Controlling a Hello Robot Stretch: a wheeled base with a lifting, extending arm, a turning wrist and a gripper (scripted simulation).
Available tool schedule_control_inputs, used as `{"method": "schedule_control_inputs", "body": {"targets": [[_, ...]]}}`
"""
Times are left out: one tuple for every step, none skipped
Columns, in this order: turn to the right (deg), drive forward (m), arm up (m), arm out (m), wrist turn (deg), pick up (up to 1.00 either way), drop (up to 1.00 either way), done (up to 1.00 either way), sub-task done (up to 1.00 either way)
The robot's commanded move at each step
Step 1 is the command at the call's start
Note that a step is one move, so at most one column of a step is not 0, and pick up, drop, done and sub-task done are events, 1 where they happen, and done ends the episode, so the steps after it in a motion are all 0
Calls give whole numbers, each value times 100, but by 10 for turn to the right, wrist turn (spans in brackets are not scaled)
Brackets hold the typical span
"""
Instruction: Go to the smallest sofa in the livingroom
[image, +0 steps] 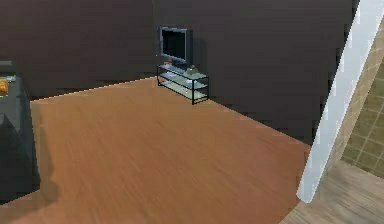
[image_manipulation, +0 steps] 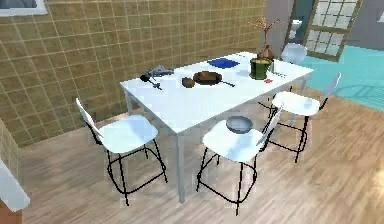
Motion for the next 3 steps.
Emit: {"method": "schedule_control_inputs", "body": {"targets": [[0, 30, 0, 0, 0, 0, 0, 0, 0], [-300, 0, 0, 0, 0, 0, 0, 0, 0], [0, 100, 0, 0, 0, 0, 0, 0, 0]]}}
